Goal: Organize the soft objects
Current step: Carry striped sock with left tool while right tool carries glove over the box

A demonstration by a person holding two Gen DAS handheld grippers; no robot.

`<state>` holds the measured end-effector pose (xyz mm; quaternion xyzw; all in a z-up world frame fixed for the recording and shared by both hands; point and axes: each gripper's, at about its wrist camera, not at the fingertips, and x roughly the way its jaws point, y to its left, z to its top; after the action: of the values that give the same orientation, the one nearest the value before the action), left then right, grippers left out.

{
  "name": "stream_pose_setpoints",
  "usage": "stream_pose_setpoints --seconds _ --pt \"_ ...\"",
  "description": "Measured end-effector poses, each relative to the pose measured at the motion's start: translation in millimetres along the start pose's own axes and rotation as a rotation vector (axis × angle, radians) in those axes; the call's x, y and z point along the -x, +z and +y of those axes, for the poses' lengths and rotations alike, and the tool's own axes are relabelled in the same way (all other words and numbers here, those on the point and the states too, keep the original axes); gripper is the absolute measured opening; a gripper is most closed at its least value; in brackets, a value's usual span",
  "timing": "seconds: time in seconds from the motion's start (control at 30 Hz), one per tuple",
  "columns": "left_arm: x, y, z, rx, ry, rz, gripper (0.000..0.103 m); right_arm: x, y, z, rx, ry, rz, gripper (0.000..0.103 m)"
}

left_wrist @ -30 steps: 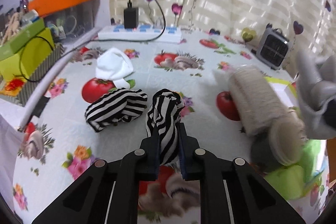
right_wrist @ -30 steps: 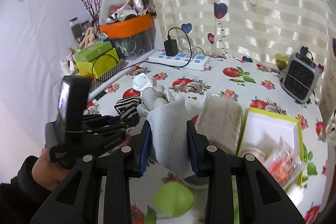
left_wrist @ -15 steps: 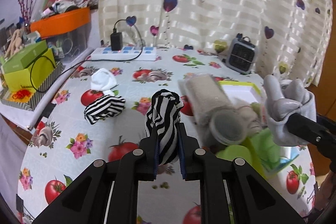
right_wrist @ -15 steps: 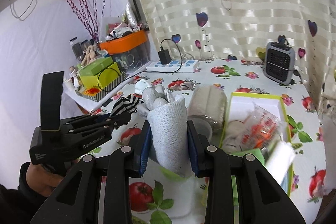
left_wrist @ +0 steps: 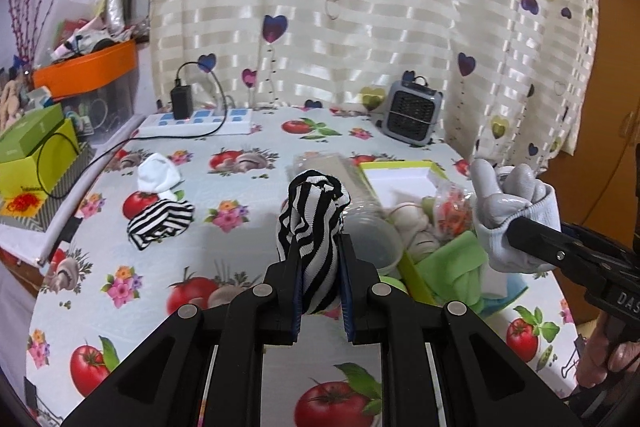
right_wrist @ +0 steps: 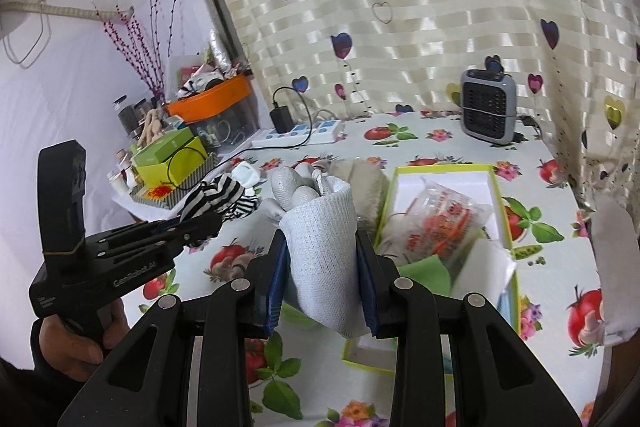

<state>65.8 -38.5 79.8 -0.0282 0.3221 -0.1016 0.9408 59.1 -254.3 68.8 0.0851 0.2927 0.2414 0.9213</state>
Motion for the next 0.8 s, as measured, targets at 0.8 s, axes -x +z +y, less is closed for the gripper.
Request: stream_pose_setpoints --seconds 0.8 --pt "-16.7 14.8 -68.1 -0.092 -0.183 0.015 0.014 32.5 0.4 -62.3 -0.125 -0.119 -0.065 0.033"
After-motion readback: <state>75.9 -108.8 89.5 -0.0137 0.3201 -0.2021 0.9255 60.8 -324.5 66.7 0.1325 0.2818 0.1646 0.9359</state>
